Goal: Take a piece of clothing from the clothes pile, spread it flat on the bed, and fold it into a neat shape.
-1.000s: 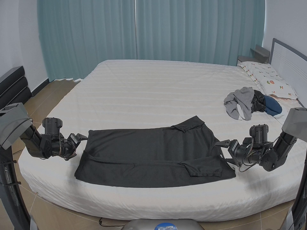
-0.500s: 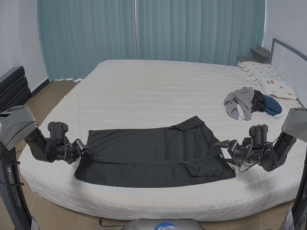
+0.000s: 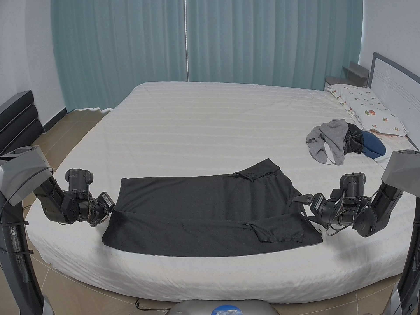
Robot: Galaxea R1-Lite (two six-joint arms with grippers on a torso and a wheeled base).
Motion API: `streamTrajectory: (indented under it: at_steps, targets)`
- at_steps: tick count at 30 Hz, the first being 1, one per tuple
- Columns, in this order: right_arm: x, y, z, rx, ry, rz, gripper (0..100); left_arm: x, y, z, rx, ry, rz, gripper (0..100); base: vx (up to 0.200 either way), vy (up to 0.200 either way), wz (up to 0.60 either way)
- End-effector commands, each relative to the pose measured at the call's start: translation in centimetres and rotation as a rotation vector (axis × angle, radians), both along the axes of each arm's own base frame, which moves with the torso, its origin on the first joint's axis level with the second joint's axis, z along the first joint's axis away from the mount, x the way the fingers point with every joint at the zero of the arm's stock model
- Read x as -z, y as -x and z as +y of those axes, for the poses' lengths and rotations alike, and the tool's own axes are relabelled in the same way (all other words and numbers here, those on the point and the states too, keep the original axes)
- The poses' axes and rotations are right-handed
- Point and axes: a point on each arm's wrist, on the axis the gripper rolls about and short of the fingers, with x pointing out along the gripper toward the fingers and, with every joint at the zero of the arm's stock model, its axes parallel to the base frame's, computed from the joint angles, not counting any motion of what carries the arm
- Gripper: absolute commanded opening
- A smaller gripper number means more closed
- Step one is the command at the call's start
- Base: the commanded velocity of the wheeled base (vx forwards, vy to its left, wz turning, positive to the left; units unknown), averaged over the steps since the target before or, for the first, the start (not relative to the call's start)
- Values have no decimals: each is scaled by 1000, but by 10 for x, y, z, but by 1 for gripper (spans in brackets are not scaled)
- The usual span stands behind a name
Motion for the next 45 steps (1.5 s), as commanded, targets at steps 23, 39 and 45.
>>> streamTrajectory:
  at_steps: [23,39,45]
  targets:
    - [41,-20,4,-86,97,-85,0,4,1,-2,3,7,18,0,0,0,0]
    - [40,-24,-7,-66,118,-114,0,5,2,-3,3,6,25,0,0,0,0]
    - [39,-24,-14,-41,119,-115,0,6,2,-2,0,6,27,0,0,0,0]
